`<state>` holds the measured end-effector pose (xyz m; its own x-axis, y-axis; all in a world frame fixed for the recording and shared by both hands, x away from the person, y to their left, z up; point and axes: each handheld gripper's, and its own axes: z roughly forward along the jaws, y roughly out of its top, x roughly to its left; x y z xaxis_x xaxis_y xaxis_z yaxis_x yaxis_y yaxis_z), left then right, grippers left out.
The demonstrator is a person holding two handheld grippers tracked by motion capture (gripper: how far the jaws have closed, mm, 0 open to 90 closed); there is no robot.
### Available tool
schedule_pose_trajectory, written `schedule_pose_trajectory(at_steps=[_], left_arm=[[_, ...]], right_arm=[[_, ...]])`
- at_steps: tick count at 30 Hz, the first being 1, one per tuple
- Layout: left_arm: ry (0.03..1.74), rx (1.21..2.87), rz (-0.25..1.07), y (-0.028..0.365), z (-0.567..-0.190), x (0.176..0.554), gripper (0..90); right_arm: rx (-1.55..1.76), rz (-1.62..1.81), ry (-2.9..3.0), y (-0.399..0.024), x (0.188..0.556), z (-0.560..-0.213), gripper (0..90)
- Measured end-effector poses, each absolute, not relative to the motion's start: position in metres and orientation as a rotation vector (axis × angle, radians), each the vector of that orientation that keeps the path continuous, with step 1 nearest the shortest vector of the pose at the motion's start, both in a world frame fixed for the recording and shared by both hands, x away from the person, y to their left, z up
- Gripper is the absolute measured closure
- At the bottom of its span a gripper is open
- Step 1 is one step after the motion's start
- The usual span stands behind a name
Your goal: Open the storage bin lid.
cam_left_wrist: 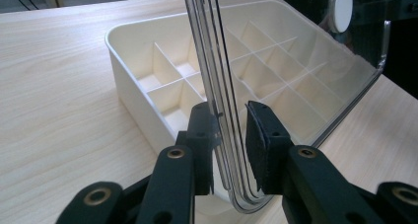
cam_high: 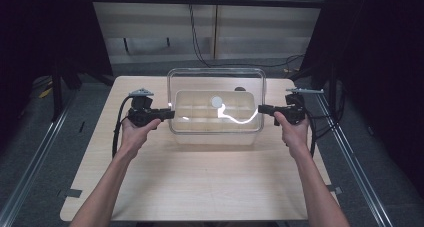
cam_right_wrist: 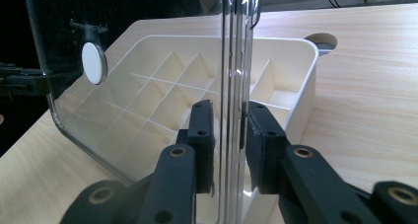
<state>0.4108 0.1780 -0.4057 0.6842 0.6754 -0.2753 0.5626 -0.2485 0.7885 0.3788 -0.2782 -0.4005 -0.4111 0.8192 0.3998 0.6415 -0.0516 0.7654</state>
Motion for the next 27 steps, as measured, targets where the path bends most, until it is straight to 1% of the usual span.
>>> schedule_pose_trajectory(at_steps=[17, 27], left_arm=[[0.930, 1.910, 0.143, 0.184, -0.393, 0.400, 74.2], [0.906, 1.941, 0.155, 0.179, -0.392, 0.390, 74.3]], right_arm=[[1.560, 1.491, 2.031, -0.277, 0.369, -0.391, 75.5], [1.576, 1.482, 2.033, -0.281, 0.357, -0.390, 75.4]])
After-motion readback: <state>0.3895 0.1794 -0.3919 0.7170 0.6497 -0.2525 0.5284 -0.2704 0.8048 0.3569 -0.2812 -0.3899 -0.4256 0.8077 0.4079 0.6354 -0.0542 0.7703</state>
